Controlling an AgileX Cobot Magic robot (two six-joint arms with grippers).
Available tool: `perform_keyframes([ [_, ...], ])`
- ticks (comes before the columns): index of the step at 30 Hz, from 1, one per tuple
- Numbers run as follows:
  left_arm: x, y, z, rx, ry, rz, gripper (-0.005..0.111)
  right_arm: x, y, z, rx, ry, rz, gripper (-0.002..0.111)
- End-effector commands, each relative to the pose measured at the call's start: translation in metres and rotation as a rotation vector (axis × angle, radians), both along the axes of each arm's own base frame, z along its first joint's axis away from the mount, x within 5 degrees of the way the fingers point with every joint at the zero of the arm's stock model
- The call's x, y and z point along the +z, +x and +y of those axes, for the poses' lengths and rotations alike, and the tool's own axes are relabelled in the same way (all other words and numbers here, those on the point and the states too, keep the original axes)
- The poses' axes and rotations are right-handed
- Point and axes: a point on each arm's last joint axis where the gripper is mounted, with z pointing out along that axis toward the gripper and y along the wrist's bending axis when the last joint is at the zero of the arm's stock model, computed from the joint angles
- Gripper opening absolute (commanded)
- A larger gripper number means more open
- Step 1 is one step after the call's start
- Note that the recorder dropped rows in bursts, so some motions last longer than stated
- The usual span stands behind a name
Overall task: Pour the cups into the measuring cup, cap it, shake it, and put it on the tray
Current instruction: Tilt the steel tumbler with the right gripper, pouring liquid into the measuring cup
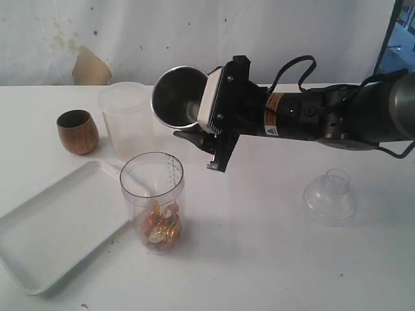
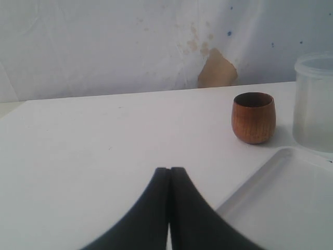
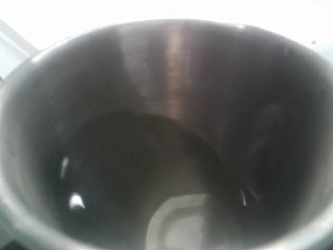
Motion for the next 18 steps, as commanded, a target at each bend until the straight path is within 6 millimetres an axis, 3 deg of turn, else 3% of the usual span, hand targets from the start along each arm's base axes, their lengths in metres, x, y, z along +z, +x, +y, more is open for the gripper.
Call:
perform_keyframes([
  [1,-0.001,0.000,0.000,-0.006,0.005,-0.006,0.000,0.014,-0.002,0.003,0.041,0.046,-0.078,0.000],
  [18,-0.001,0.000,0.000,-0.006,0.005,-0.006,0.000,0.014,-0.007,0.014,0.093,-0.048,-0.212,0.000],
])
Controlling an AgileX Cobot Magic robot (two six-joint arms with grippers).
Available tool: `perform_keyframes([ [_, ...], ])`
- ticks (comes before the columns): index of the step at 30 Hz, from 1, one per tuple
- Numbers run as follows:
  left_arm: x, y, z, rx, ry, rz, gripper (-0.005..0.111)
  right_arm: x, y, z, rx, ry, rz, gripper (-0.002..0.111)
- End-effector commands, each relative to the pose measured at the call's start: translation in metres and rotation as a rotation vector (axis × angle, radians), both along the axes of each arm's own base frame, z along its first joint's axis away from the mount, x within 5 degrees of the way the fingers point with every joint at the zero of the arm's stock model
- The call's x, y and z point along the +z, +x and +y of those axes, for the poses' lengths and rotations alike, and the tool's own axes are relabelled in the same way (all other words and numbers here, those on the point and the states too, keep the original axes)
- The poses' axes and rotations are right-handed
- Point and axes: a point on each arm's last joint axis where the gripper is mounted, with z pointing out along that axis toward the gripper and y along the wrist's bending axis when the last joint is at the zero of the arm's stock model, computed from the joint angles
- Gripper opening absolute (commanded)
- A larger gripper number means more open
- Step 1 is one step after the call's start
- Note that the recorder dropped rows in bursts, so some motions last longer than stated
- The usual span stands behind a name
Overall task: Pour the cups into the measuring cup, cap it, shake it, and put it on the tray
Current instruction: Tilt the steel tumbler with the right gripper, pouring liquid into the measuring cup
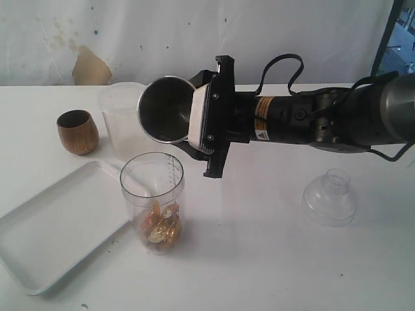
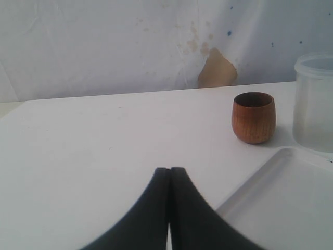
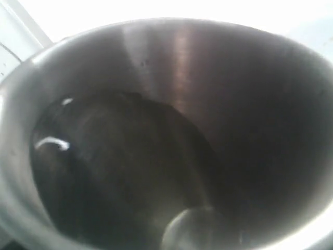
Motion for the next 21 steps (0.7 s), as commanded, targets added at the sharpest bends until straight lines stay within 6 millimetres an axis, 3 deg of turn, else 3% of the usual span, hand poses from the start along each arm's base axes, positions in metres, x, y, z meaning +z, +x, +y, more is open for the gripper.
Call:
perform_keyframes([
  [1,-0.0009,0.0000,-0.0003,-0.006,0.005,-0.006,0.000,0.0146,0.0019,0.0019,0.005,0.032,-0.055,0.000],
  [21,-0.0009,0.0000,-0.0003,-0.006,0.005,-0.006,0.000,0.0147,0.0014,0.0025,0.060,-0.070,-0.254,0.000],
])
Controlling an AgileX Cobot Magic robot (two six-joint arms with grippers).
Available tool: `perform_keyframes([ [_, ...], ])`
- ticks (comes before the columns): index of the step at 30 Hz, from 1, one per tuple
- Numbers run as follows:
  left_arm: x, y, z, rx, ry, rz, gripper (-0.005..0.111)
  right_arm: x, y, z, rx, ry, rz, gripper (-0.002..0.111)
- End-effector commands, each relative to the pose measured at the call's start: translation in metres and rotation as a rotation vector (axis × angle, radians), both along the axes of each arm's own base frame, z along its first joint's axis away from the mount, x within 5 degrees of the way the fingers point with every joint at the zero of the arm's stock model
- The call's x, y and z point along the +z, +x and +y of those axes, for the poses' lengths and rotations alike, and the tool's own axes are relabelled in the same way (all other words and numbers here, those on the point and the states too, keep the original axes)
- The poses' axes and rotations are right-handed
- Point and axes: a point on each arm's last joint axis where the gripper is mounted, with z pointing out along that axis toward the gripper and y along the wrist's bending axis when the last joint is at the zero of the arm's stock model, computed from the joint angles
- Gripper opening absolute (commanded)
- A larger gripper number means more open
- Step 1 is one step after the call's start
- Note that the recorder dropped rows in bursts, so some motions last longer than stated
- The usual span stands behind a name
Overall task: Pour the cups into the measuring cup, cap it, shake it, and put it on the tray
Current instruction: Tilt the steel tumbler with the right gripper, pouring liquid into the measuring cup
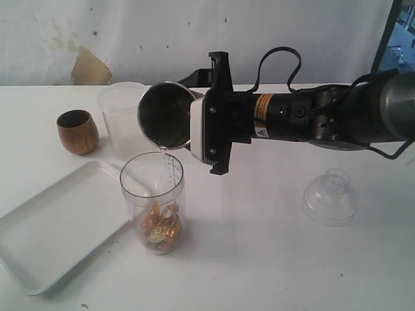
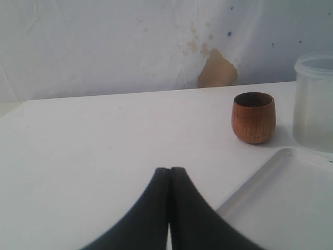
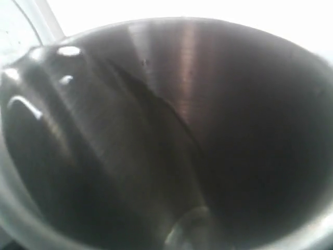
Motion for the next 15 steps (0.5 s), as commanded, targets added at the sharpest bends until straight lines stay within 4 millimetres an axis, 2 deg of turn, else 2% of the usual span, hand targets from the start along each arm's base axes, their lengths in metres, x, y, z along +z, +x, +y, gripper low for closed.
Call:
perform_keyframes([
  [1,-0.0009,0.0000,-0.0003,-0.006,0.005,-0.006,0.000,0.0126,-0.0004,0.0013,0.022,0.030,-0.069,0.000],
  [15,-0.0009,0.0000,-0.0003,-0.006,0.005,-0.006,0.000,0.0143,-0.0002,0.0019,0.043,0.005,-0.136,0.000],
])
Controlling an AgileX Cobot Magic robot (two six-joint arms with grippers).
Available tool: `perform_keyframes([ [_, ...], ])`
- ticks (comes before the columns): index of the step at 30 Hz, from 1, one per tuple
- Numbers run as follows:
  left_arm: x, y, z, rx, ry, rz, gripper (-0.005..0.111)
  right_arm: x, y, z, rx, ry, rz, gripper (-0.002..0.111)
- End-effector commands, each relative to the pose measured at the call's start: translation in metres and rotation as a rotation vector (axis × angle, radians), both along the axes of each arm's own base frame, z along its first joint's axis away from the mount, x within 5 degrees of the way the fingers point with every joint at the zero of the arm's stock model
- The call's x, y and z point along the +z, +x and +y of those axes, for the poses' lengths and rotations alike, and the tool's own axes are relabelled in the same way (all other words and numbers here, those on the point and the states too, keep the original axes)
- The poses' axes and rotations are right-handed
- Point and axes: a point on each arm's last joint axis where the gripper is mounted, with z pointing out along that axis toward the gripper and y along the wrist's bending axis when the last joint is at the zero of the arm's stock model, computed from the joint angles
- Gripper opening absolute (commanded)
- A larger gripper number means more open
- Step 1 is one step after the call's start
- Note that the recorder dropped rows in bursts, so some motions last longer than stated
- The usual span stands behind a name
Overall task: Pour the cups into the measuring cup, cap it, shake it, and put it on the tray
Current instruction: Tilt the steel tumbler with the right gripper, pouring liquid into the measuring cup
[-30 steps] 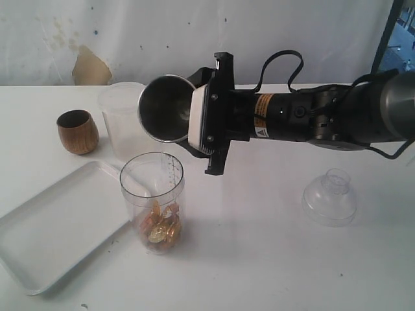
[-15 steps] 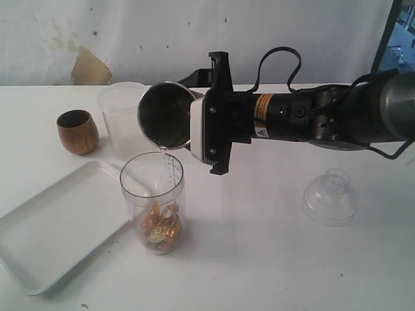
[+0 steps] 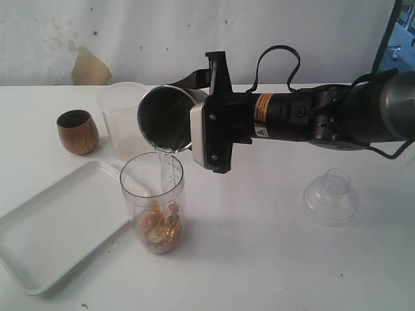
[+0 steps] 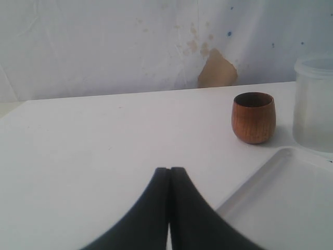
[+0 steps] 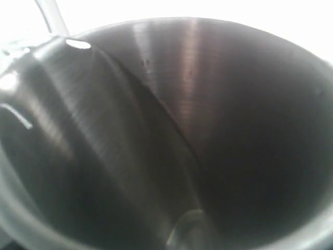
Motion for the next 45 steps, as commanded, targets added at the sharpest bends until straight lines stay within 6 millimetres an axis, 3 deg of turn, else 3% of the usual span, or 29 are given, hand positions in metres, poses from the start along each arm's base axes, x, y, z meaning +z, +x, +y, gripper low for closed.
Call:
perform_keyframes([
  [1,-0.0009,0.0000,-0.0003,-0.006,0.005,-0.006,0.000,0.0136,-0.0004,0.0016,0.021,0.046,-0.052,0.000],
  [45,-0.0009,0.0000,-0.0003,-0.006,0.005,-0.006,0.000,0.0203,0.0023,0.0033,0.044,0.015,-0.156,0.000],
])
